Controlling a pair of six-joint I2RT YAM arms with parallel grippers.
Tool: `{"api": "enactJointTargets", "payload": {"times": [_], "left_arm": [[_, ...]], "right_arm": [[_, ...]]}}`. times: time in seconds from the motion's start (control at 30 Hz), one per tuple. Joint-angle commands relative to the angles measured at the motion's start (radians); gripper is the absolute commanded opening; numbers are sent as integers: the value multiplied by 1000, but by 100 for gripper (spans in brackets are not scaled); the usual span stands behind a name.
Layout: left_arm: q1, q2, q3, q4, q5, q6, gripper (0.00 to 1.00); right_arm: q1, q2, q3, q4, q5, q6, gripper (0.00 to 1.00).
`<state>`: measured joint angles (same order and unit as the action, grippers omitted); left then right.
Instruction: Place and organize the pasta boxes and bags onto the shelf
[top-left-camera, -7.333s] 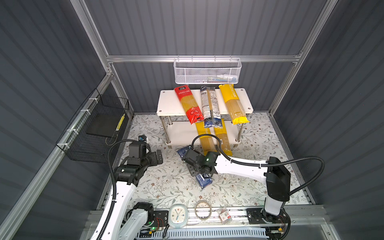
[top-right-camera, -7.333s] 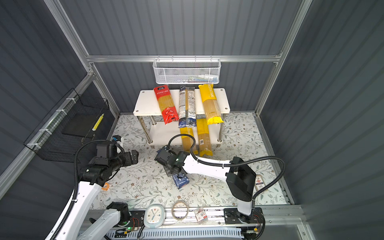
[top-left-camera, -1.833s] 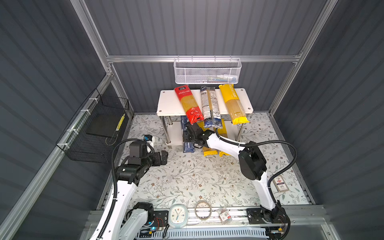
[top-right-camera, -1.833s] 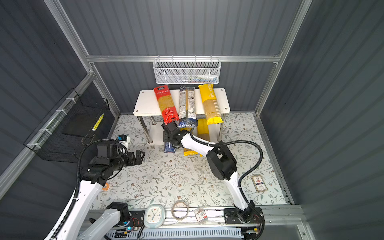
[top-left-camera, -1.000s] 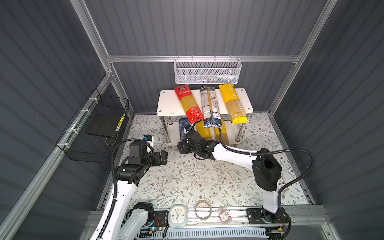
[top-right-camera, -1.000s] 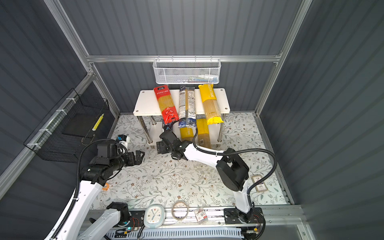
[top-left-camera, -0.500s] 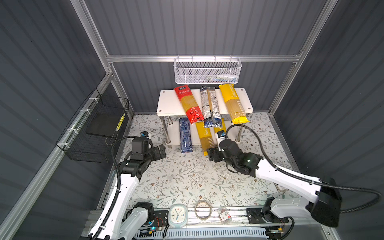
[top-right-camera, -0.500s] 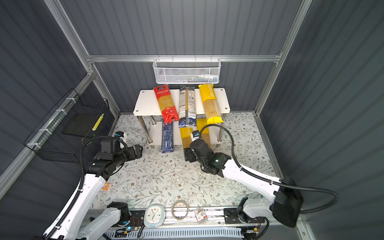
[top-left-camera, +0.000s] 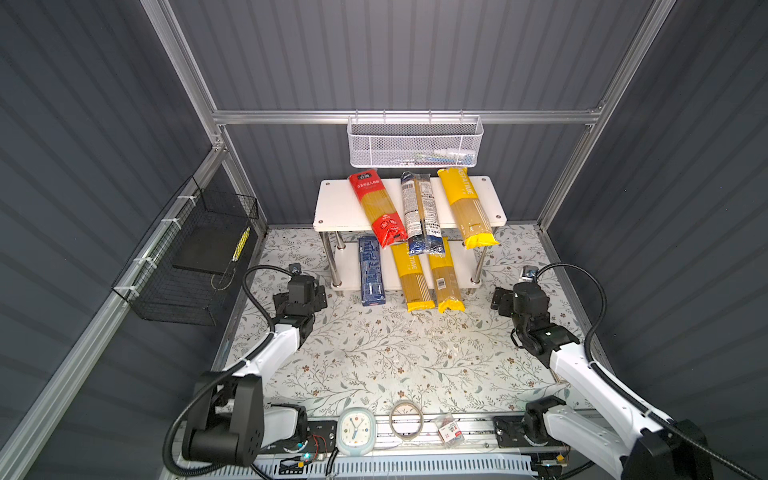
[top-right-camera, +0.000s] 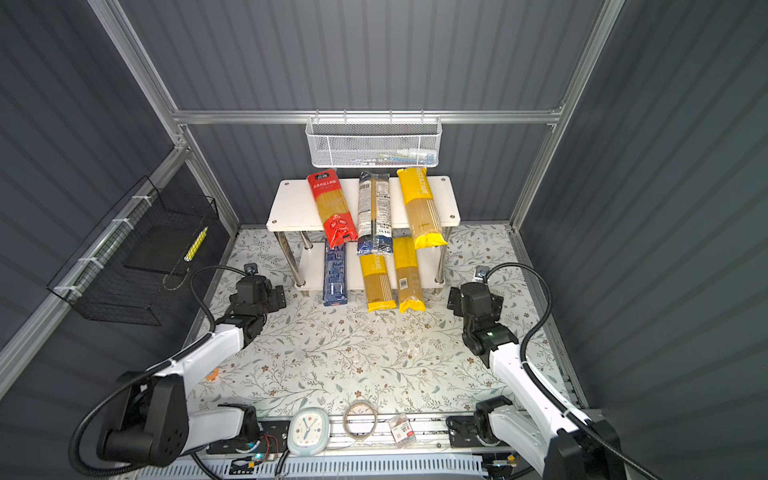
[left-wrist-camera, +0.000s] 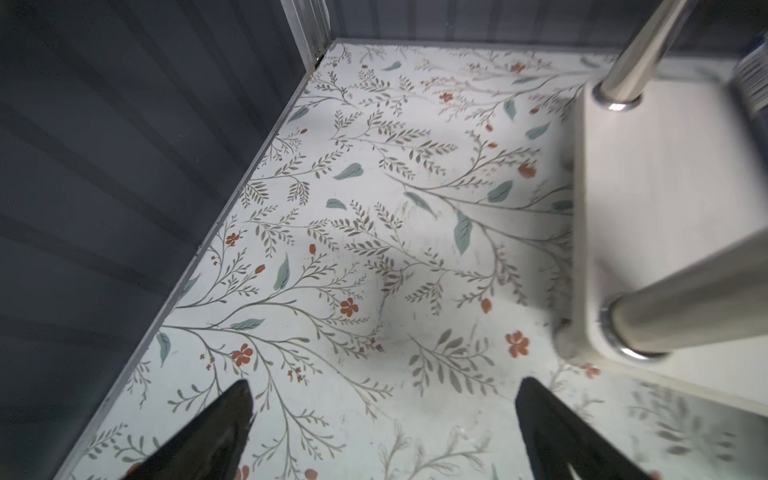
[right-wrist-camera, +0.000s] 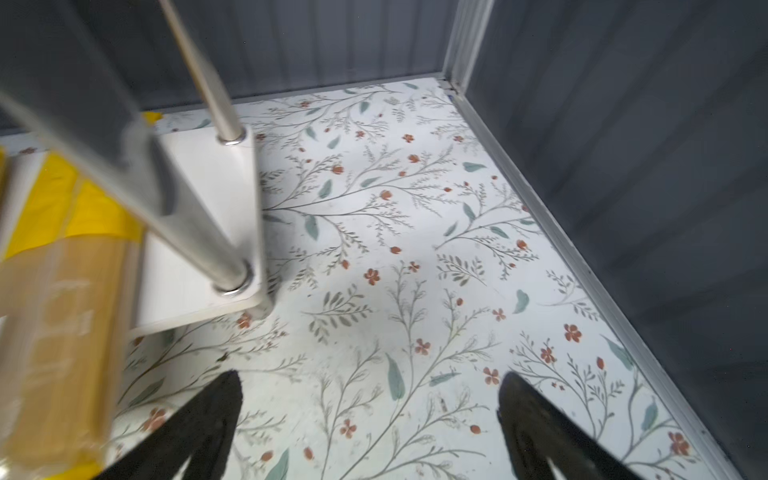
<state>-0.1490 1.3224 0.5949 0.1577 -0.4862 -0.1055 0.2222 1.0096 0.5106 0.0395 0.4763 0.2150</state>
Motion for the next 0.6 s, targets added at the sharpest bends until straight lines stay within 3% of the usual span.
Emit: {"api": "enactJointTargets", "payload": {"times": [0.0, 0.13, 0.2, 0.23, 0.27, 0.37, 0.43, 0.5, 0.53, 0.57], "left_arm": [[21, 57, -68, 273, -74, 95, 100], [40, 181, -116, 491, 82, 114, 100], [43, 234, -130, 601, 55, 110, 100], [59, 223, -120, 557, 76, 72, 100], [74, 232, -146, 626, 122, 61, 100], [86, 338, -229, 904, 249, 87, 100], [85, 402, -191, 911, 275, 109, 100], [86, 383, -120, 720, 267, 95, 100], [83, 405, -129, 792, 273, 114, 100], [83, 388, -118, 734, 283, 106, 100]], "right_arm": [[-74, 83, -77, 340, -63, -127, 99], [-104, 283, -142, 677, -189, -234, 99], [-106, 344, -139, 784, -197, -285, 99], [-125, 365, -124, 777, -217, -277, 99], [-150, 370, -105, 720, -255, -250, 99], [-235, 411, -217, 957, -376, -186, 99], [-256, 464, -278, 1141, -392, -172, 99], [-254, 440, -261, 1058, -378, -166, 99], [-254, 427, -237, 992, -377, -162, 99], [-254, 441, -204, 963, -370, -160, 99]]}}
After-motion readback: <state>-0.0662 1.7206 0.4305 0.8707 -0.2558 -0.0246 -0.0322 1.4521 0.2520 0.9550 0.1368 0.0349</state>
